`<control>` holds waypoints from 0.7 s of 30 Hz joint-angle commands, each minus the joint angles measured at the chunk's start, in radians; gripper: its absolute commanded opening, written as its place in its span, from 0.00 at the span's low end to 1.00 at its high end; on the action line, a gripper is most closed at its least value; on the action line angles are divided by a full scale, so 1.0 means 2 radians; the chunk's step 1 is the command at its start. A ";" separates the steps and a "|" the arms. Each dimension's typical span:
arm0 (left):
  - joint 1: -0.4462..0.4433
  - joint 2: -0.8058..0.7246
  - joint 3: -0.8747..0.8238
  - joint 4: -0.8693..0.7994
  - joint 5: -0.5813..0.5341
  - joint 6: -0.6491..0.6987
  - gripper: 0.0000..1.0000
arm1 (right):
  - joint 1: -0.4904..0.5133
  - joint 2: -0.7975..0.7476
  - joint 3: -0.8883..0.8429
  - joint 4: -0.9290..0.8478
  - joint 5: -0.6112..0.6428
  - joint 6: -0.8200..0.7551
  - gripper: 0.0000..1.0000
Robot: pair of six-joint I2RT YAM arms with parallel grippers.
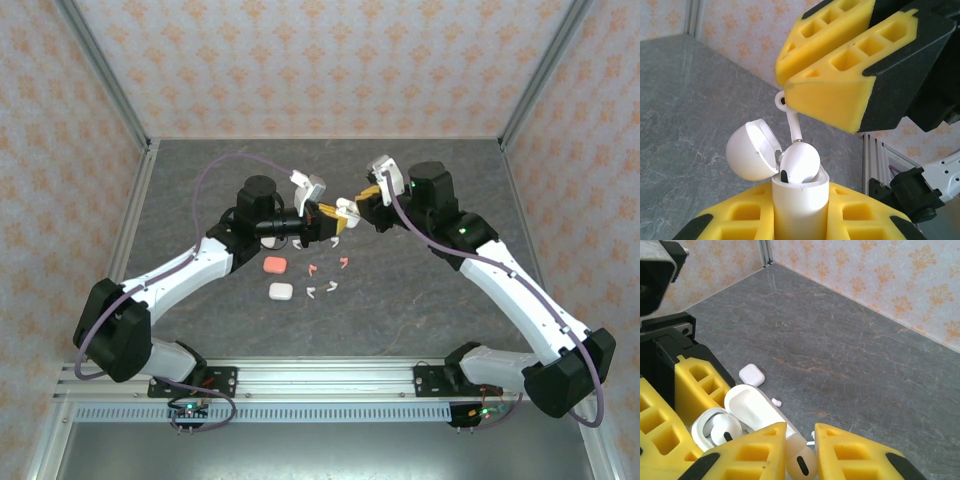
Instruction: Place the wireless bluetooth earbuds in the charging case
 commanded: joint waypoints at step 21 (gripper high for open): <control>-0.008 -0.004 0.012 0.028 0.001 -0.012 0.00 | 0.004 -0.005 -0.023 0.007 -0.060 0.040 0.20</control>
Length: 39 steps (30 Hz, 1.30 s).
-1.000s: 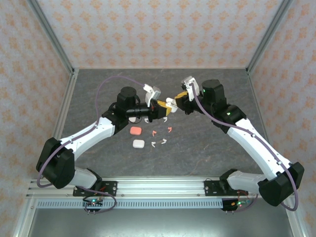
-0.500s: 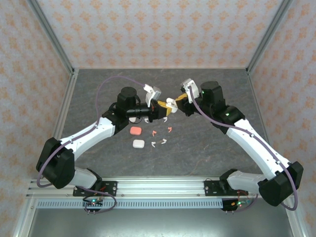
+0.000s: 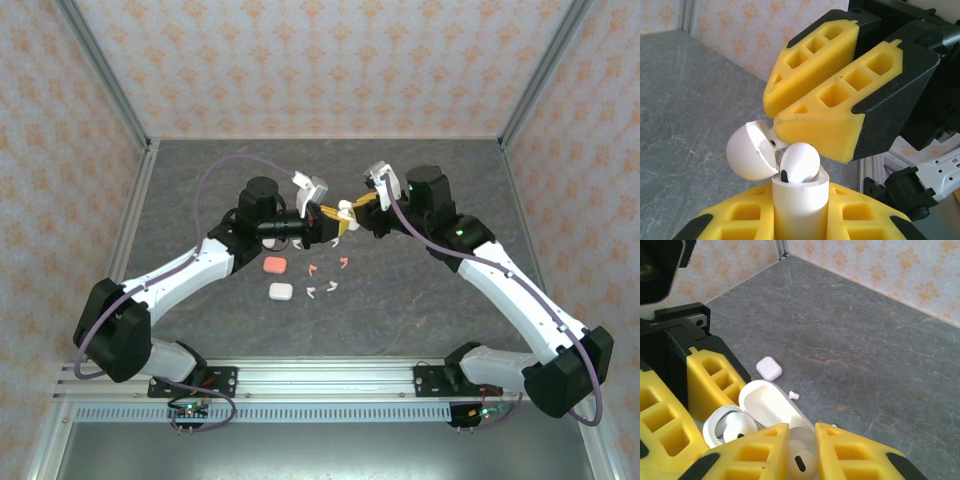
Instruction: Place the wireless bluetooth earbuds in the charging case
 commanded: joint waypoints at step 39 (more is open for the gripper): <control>-0.070 -0.073 -0.042 0.104 -0.295 0.196 0.00 | -0.079 0.032 0.183 -0.133 -0.099 0.264 0.55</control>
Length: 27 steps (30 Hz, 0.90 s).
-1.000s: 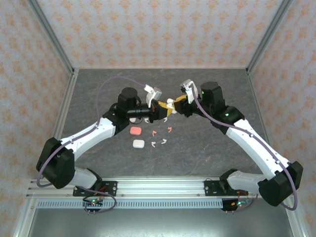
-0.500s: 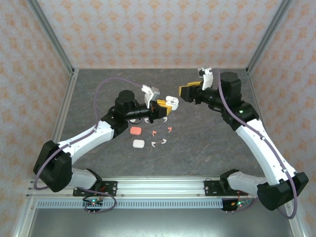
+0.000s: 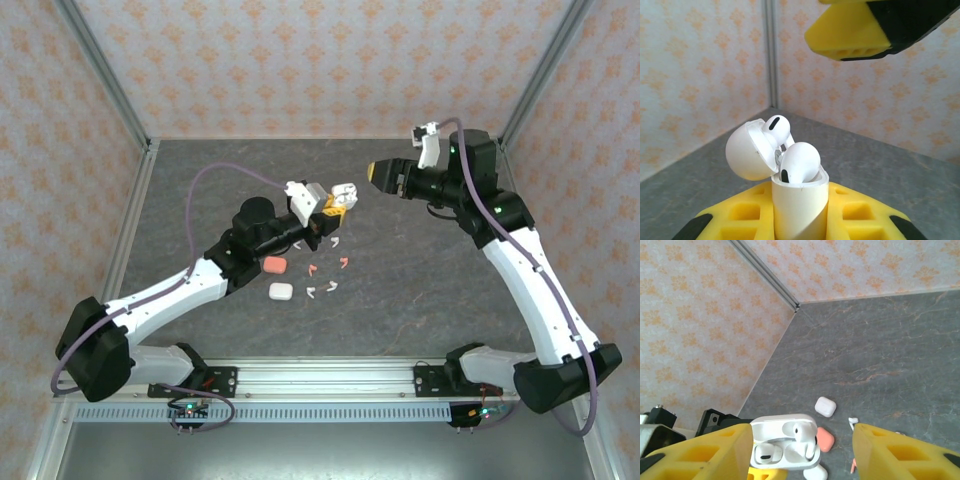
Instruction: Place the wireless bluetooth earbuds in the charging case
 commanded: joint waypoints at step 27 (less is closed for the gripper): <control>-0.009 0.008 0.033 0.011 -0.007 0.028 0.00 | 0.059 0.075 0.036 -0.023 0.044 -0.006 0.40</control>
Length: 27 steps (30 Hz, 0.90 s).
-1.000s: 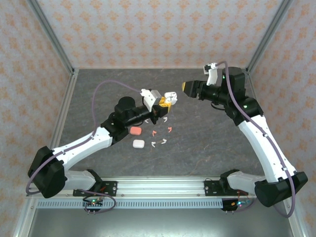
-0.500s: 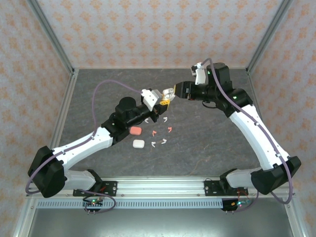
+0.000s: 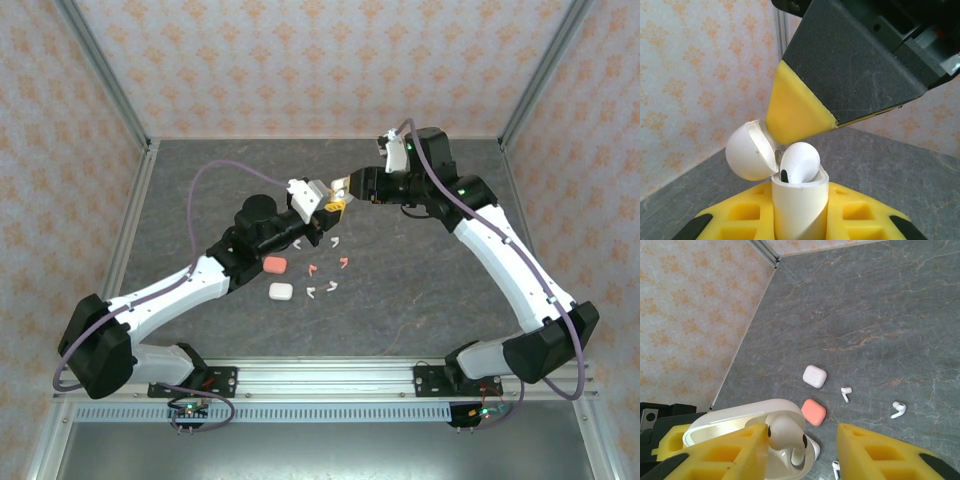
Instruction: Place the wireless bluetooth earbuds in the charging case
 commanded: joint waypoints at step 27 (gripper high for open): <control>0.042 0.009 0.024 0.039 0.153 -0.096 0.00 | -0.004 -0.054 -0.019 0.023 -0.033 -0.068 0.20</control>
